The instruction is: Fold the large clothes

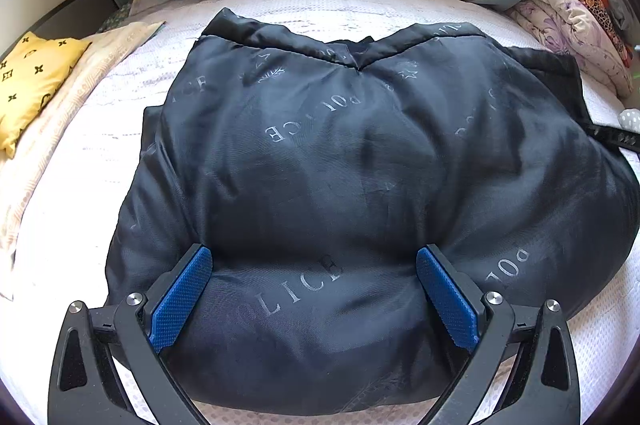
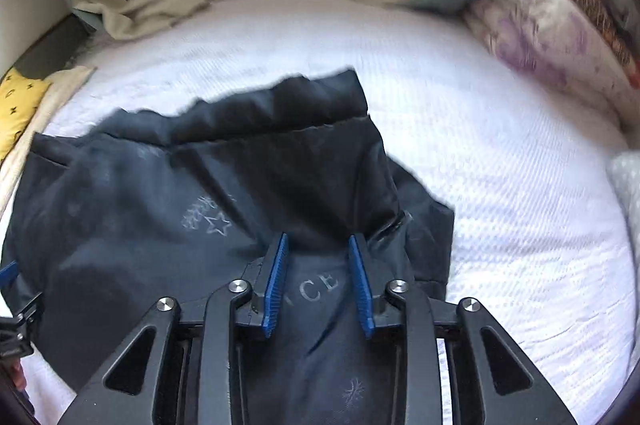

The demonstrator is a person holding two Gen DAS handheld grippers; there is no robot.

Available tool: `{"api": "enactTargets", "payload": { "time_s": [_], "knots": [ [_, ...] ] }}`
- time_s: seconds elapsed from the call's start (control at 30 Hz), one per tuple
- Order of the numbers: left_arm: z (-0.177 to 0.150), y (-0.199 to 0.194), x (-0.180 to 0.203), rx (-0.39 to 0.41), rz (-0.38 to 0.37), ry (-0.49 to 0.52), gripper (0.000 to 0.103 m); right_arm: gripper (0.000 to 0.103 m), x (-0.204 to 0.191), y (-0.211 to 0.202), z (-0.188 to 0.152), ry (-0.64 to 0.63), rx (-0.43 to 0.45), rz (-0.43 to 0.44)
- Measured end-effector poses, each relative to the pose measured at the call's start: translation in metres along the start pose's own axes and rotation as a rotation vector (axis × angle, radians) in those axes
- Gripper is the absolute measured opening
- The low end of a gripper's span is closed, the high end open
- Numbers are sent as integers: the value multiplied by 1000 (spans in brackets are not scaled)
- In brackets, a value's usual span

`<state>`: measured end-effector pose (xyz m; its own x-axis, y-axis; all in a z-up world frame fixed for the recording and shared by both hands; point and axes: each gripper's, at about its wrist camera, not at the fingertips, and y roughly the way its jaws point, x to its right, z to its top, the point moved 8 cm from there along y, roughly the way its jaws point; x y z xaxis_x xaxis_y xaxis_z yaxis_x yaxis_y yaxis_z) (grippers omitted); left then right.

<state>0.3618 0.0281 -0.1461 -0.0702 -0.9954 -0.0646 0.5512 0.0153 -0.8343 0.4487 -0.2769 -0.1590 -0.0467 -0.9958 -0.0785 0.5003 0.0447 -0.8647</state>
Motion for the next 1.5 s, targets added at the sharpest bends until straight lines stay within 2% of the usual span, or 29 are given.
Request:
{"api": "enactTargets", "payload": {
  "time_s": [0.1, 0.23, 0.37, 0.43, 0.5, 0.57, 0.67, 0.87, 0.97, 1.03, 1.13, 1.5],
  "knots": [
    [0, 1, -1, 2, -3, -3, 103, 23, 1, 16, -12, 7, -25, 1],
    [-1, 0, -1, 4, -3, -4, 103, 22, 3, 24, -18, 28, -6, 8],
    [-1, 0, -2, 0, -3, -8, 103, 22, 1, 23, -15, 49, -35, 21],
    [-2, 0, -2, -3, -1, -10, 103, 24, 2, 10, -8, 71, -40, 26],
    [-1, -1, -2, -4, 2, -12, 103, 33, 1, -15, 0, 84, 6, 36],
    [-1, -1, -2, -5, 5, -13, 103, 36, -3, -43, 1, 78, 69, 37],
    [-1, -1, -2, -4, 8, -16, 103, 36, -19, -75, -6, 24, 134, 36],
    [-3, -2, -1, 7, 20, -20, 103, 36, -81, -104, -35, -138, 207, 144],
    [-5, -2, 0, 14, 28, -18, 103, 36, -107, -96, -48, -225, 224, 144],
    [-5, -2, 0, 15, 29, -17, 103, 36, -118, -74, -60, -265, 170, 124],
    [-7, -2, 1, 13, 26, -13, 103, 36, -121, -45, -75, -276, 109, 82],
    [-7, -2, 0, 13, 18, -16, 103, 36, -120, -21, -84, -271, 107, 86]
  ]
}}
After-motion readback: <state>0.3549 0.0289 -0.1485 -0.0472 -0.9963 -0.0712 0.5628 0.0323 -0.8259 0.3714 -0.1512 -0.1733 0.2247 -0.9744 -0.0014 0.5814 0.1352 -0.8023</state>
